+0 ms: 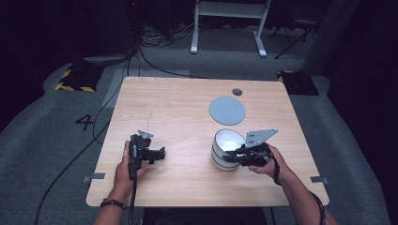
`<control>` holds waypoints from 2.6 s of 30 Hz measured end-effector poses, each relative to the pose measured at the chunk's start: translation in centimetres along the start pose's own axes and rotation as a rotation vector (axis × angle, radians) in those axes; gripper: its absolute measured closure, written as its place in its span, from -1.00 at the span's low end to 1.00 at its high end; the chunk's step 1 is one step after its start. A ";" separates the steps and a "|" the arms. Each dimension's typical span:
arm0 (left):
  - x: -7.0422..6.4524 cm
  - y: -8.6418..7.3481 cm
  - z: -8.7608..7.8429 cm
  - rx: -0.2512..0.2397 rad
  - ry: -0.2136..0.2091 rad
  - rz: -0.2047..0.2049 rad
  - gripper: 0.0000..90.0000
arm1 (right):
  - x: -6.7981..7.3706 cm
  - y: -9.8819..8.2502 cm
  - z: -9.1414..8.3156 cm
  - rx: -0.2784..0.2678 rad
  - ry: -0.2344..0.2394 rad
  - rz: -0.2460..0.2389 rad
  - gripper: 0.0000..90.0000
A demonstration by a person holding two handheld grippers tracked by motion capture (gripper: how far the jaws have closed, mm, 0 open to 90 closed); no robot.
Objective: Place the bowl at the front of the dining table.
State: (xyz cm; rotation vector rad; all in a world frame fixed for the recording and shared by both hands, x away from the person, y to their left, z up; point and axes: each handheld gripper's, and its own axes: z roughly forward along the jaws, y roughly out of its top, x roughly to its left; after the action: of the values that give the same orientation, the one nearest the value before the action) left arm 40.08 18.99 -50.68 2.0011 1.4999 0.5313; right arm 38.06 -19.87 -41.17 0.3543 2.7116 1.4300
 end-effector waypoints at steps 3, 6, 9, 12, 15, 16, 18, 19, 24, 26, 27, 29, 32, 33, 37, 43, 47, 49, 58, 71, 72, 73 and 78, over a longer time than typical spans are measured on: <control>0.0 0.0 0.0 0.000 0.000 0.000 -1.00 | 0.0 -0.1 0.0 -0.002 0.003 -0.002 0.84; 0.0 0.0 0.0 0.000 0.000 0.000 -1.00 | 0.0 0.1 -0.1 0.002 0.004 -0.007 0.83; 0.0 0.0 0.0 0.000 0.000 0.000 -1.00 | -0.1 0.2 -0.3 -0.014 0.016 -0.007 0.82; 0.0 0.0 0.0 0.000 0.000 0.000 -1.00 | -0.1 0.4 -0.6 -0.020 0.012 -0.011 0.83; 0.0 0.0 0.0 0.000 0.000 0.000 -1.00 | -0.1 0.5 -0.8 -0.036 0.016 -0.012 0.83; 0.0 0.0 0.0 0.000 0.000 0.000 -1.00 | -0.1 0.5 -0.9 -0.041 0.014 -0.012 0.83; 0.0 0.0 0.0 0.000 0.000 0.000 -1.00 | -0.1 0.7 -1.2 -0.053 0.003 -0.007 0.83; 0.0 0.0 0.0 0.000 0.000 0.000 -1.00 | -0.1 0.7 -1.2 -0.053 0.003 -0.007 0.83; 0.0 0.0 0.0 0.000 0.000 0.000 -1.00 | -0.3 0.7 -1.8 -0.077 -0.014 -0.008 0.82; 0.0 0.0 0.0 0.000 0.000 0.000 -1.00 | -0.3 0.7 -2.0 -0.075 -0.017 -0.012 0.82; 0.0 0.0 0.0 0.000 0.000 0.000 -1.00 | -0.2 0.8 -2.0 -0.080 -0.017 -0.012 0.82; 0.0 0.0 0.0 0.000 0.000 0.000 -1.00 | -0.2 0.9 -2.2 -0.083 -0.021 -0.017 0.82; 0.0 0.0 0.0 0.000 -0.001 0.001 -1.00 | -0.3 1.0 -2.4 -0.086 -0.029 -0.020 0.82; 0.0 0.0 0.0 0.000 0.000 0.000 -1.00 | -0.3 1.0 -2.5 -0.085 -0.035 -0.019 0.82; 0.0 0.0 0.0 0.000 0.000 0.000 -1.00 | -0.4 1.1 -2.6 -0.087 -0.038 -0.027 0.82; 0.0 0.0 0.0 0.000 0.000 0.000 -1.00 | -0.6 1.2 -2.8 -0.091 -0.052 -0.019 0.82; 0.0 0.0 0.0 0.000 0.000 0.001 -1.00 | -0.8 1.3 -3.0 -0.096 -0.062 -0.018 0.82; 0.0 0.0 0.0 0.000 0.000 0.000 -1.00 | -1.0 1.4 -3.0 -0.095 -0.068 -0.016 0.82; 0.0 0.0 0.0 0.000 -0.001 0.001 -1.00 | -1.7 1.8 -3.4 -0.109 -0.090 -0.019 0.82; 0.0 0.0 0.0 0.000 -0.001 0.001 -1.00 | -2.9 2.2 -3.9 -0.123 -0.137 -0.001 0.82; 0.0 0.0 0.0 0.000 0.000 0.001 -1.00 | -3.1 2.3 -3.9 -0.119 -0.141 -0.009 0.82; 0.0 0.0 0.0 0.000 0.000 0.000 -1.00 | -3.1 2.3 -3.9 -0.119 -0.141 -0.009 0.82; 0.0 0.0 0.0 0.000 0.000 0.000 -1.00 | -3.5 2.4 -3.8 -0.115 -0.151 -0.003 0.82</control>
State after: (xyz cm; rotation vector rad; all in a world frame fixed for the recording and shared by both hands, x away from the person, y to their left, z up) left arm 40.08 18.99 -50.68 2.0015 1.4999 0.5310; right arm 41.28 -22.38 -37.22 0.4321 2.4981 1.4856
